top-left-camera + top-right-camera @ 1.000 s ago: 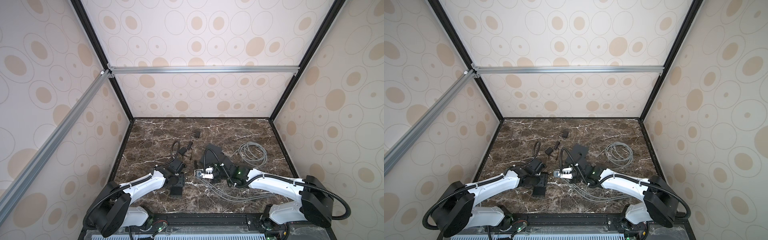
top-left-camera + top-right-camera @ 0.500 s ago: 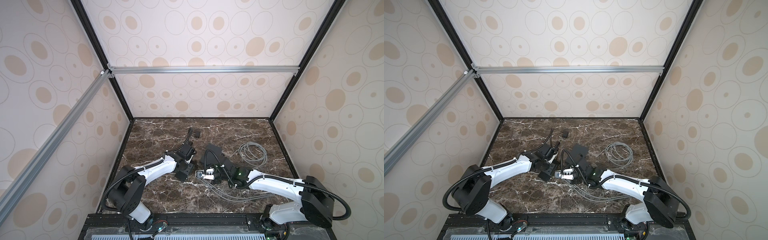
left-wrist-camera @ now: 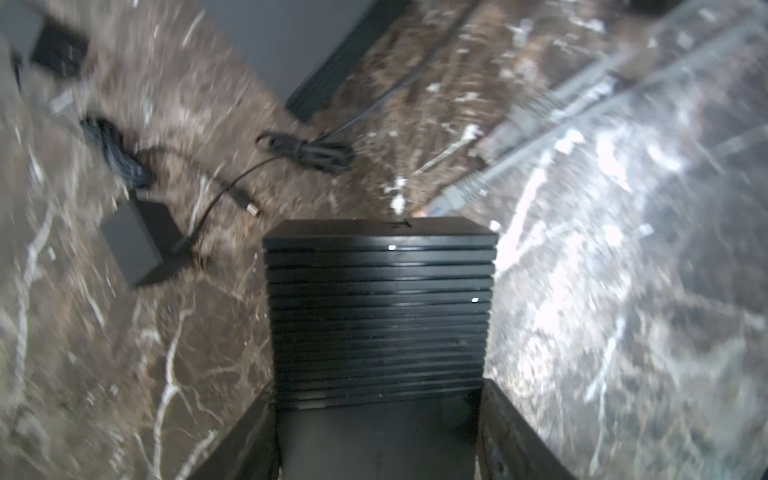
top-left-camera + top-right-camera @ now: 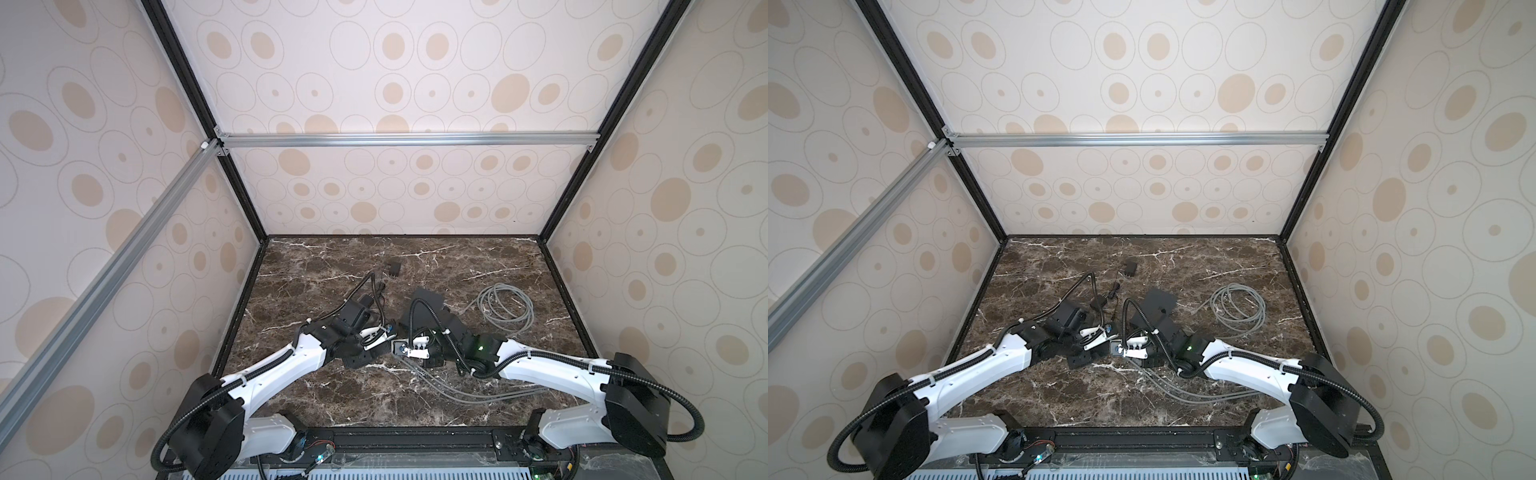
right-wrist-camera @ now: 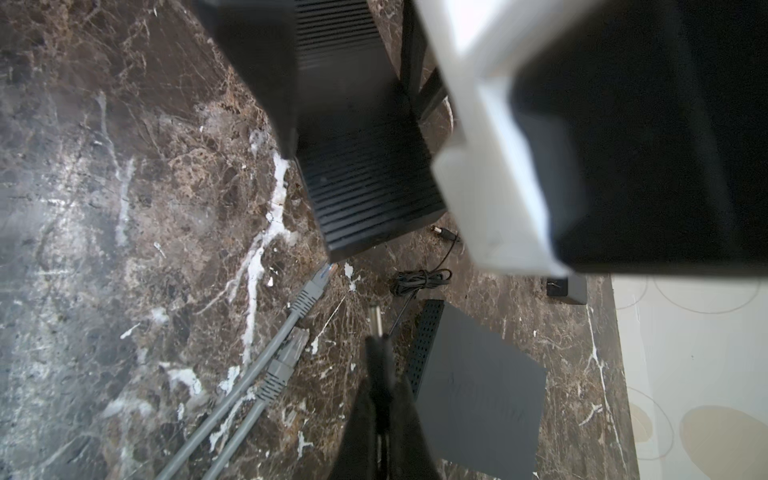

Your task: Insert the plug into the switch port

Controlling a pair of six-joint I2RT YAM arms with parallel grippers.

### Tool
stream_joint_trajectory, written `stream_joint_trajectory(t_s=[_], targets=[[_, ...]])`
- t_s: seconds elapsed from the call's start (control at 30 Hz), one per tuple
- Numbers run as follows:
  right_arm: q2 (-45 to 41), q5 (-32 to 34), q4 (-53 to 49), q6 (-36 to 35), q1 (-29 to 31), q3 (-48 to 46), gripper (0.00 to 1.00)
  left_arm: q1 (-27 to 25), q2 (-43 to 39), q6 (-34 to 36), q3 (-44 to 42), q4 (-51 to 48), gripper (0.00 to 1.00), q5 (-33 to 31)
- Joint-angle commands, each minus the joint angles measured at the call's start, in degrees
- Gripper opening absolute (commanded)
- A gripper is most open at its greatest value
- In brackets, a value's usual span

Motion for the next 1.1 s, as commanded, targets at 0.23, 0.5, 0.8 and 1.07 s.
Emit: stream_joint_trajectory(t_s=[0.23, 0.5, 0.8, 1.07], targets=[[0.0, -1.3, -1.2, -0.3, 0.0, 0.5, 0.00, 1.1, -1.7, 22.3, -4.9, -9.8, 0.53, 4.7], [1.4, -2.5, -3.2, -0.7, -0.1, 1.8, 0.00, 1.1, -4.5, 29.0, -10.0, -9.2, 0.49, -1.9], [2.4, -3.7, -4.3, -0.5, -0.1, 2.9, 0.00, 1.1, -8.9, 29.6, -12.4, -8.3, 0.64, -0.8], [2.9, -4.1, -6.6, -0.4, -0.1, 4.3, 0.00, 1.1, -9.5, 28.1, -12.8, -6.3, 0.98, 0.0]])
